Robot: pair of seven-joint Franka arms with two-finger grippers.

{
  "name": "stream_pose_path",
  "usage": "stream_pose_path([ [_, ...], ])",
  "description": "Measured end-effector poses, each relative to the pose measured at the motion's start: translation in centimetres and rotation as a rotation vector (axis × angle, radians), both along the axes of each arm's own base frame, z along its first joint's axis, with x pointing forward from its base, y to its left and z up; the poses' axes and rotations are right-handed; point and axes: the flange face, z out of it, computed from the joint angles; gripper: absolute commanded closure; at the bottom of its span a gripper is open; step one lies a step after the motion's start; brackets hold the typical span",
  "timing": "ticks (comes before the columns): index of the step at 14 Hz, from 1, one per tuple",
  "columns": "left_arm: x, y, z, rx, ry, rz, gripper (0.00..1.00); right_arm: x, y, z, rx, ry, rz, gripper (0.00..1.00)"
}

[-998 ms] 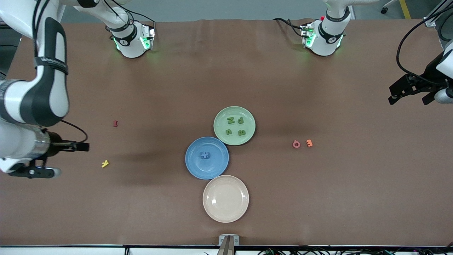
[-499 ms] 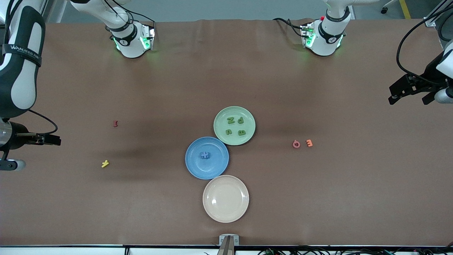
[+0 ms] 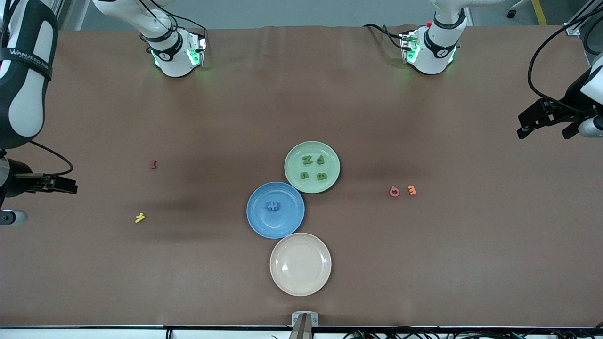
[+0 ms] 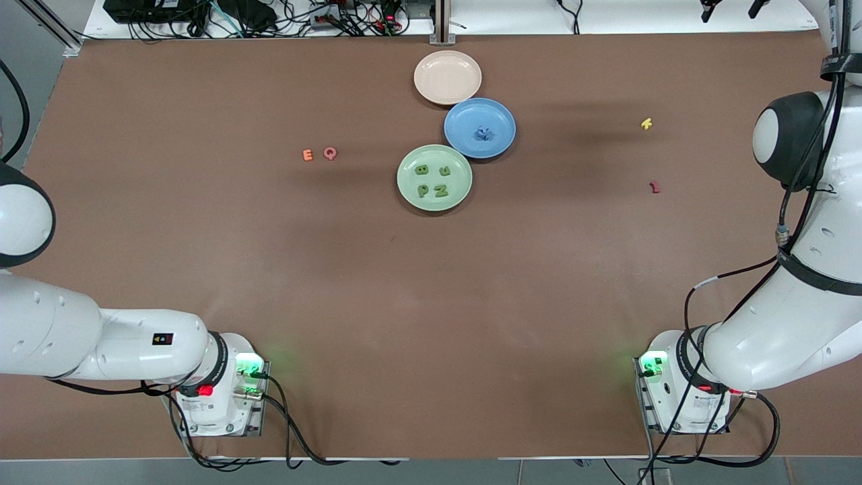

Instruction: Sort letters by color into matching plates

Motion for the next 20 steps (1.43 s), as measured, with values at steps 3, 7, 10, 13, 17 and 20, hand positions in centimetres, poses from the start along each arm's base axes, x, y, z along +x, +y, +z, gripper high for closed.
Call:
stream_pose_path([
  [3, 0.0, 0.0, 0.0, 0.0, 0.0, 0.0, 0.0, -0.7, -0.1, 0.3, 0.008, 0.033, -0.006, 0.0],
  [7, 0.0, 0.0, 0.0, 0.0, 0.0, 0.0, 0.0, -3.2, -1.7, 2.2, 0.05, 0.058, -0.026, 0.0],
  [10, 0.0, 0.0, 0.0, 0.0, 0.0, 0.0, 0.0, -4.2, -1.8, 3.4, 0.087, 0.046, -0.015, 0.0],
  [13, 0.0, 0.0, 0.0, 0.0, 0.0, 0.0, 0.0, -4.9, -2.5, 4.8, 0.132, 0.022, 0.004, 0.0],
  [17, 0.0, 0.0, 0.0, 0.0, 0.0, 0.0, 0.0, -6.9, -2.2, 7.7, 0.136, -0.005, -0.007, 0.0],
  [20, 0.0, 0.0, 0.0, 0.0, 0.001, 0.0, 0.0, -9.0, -1.4, 8.3, 0.119, -0.016, 0.001, 0.0],
])
